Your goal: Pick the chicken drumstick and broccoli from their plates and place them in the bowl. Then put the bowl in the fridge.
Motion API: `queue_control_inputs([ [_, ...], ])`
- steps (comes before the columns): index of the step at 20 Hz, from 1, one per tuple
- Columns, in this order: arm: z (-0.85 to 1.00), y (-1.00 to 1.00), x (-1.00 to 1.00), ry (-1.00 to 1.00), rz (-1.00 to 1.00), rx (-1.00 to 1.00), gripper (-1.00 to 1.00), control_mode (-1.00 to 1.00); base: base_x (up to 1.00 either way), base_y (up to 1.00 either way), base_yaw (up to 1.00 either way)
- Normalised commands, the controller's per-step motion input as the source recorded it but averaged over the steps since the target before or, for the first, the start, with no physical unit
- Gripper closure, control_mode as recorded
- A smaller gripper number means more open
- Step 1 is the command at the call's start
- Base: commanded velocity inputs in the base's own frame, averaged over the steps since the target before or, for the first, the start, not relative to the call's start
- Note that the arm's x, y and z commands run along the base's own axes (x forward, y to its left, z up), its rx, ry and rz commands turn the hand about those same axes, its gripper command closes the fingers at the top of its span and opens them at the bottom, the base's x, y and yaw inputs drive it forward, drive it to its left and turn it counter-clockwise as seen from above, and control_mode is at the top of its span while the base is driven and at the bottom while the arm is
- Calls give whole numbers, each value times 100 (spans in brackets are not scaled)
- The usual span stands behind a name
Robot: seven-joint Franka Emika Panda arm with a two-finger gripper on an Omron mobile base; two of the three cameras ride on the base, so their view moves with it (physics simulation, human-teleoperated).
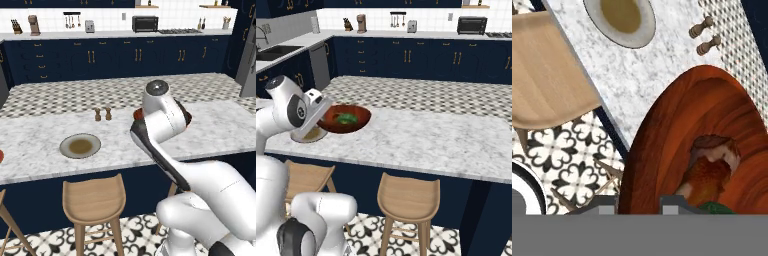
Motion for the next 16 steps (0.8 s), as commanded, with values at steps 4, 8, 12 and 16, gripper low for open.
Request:
queue_control_inputs([
  [4,1,-32,-90,-9,21,0,100,-100,0,0,0],
  [8,0,-26,-88,-23,33,0,100,-100,0,0,0],
  [12,4,-37,-62,-6,42,0,100,-100,0,0,0],
  [16,1,-40,-60,-7,39,0,100,-100,0,0,0],
])
